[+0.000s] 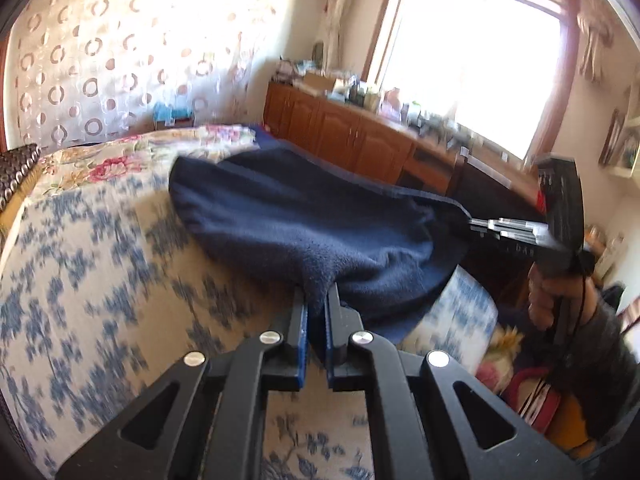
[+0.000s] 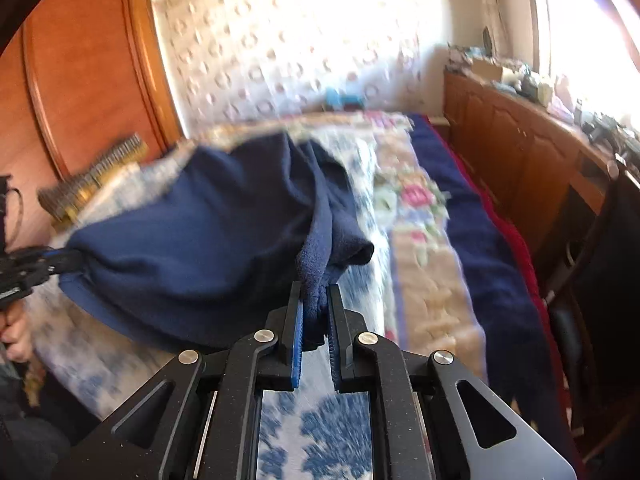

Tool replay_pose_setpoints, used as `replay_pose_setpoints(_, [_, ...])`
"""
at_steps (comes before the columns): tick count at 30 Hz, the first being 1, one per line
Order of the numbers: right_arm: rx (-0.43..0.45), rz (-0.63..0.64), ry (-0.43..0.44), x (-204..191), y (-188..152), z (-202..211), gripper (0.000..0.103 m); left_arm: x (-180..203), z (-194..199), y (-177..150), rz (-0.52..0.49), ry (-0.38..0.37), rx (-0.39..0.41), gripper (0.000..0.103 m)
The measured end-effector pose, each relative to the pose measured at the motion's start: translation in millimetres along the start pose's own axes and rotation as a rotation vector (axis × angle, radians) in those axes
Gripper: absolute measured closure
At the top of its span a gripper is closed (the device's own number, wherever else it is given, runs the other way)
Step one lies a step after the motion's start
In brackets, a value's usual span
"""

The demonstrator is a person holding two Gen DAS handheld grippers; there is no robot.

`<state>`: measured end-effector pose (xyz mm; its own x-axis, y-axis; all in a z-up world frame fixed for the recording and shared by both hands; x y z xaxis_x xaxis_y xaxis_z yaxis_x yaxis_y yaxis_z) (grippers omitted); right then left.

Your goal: Fold small clothes

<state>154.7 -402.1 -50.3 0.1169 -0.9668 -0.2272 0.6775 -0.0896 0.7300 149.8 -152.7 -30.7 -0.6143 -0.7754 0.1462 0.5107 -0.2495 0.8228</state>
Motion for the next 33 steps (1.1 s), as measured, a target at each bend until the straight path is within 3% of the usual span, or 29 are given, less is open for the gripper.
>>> replay_pose_setpoints(4, [0.078, 0.017, 0.056, -17.5, 48.7, 7.6, 0.095, -25.7, 4.0, 36.7, 0.018, 0.034, 0.057, 0.100])
replay_pose_setpoints(8, [0.116, 0.036, 0.079, -29.9, 94.3, -10.3, 0.095, -62.2, -3.6, 66.8, 0.059, 0.055, 0.084, 0.100])
replay_pose_setpoints(16, [0.059, 0.096, 0.057, -47.8, 168.7, -115.2, 0.095, -133.7, -60.9, 94.4, 0.126, 0.124, 0.029, 0.100])
replay_pose_setpoints(21, [0.011, 0.092, 0.038, -40.1, 184.0, -174.8, 0.095, -164.0, -86.1, 91.2, 0.174, 0.125, 0.004, 0.094])
replay_pose_setpoints(23, [-0.006, 0.087, 0.027, -35.1, 183.8, -191.0, 0.095, -171.0, -85.0, 91.7, 0.163, 0.152, 0.013, 0.089])
replay_pose_setpoints(25, [-0.020, 0.079, 0.011, -30.3, 184.0, -204.3, 0.095, -173.5, -80.5, 92.2, 0.135, 0.166, 0.023, 0.071])
replay_pose_setpoints(29, [-0.027, 0.055, -0.020, -21.6, 184.4, -218.5, 0.094, -173.4, -79.7, 89.1, 0.116, 0.145, -0.018, 0.066])
replay_pose_setpoints(32, [0.010, 0.051, -0.039, -17.5, 189.4, -211.5, 0.081, -165.2, -88.9, 83.1, 0.086, 0.121, -0.057, 0.064])
replay_pose_setpoints(33, [0.023, 0.054, -0.050, -15.5, 190.1, -205.9, 0.071, -162.8, -96.6, 79.3, 0.075, 0.109, -0.084, 0.064])
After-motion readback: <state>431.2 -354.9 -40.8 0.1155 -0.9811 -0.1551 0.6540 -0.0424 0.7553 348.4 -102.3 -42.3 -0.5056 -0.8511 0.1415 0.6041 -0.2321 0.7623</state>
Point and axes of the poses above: each gripper's, at about its wrist camera, not at the fingertips, and z roughly against the way its jaws point, x to its right, y to its top, the point moved 4 cm from there along -z, roughly the way its jaws point, and after that the axes turned 10 degrees about -z, right-handed, at the moved point
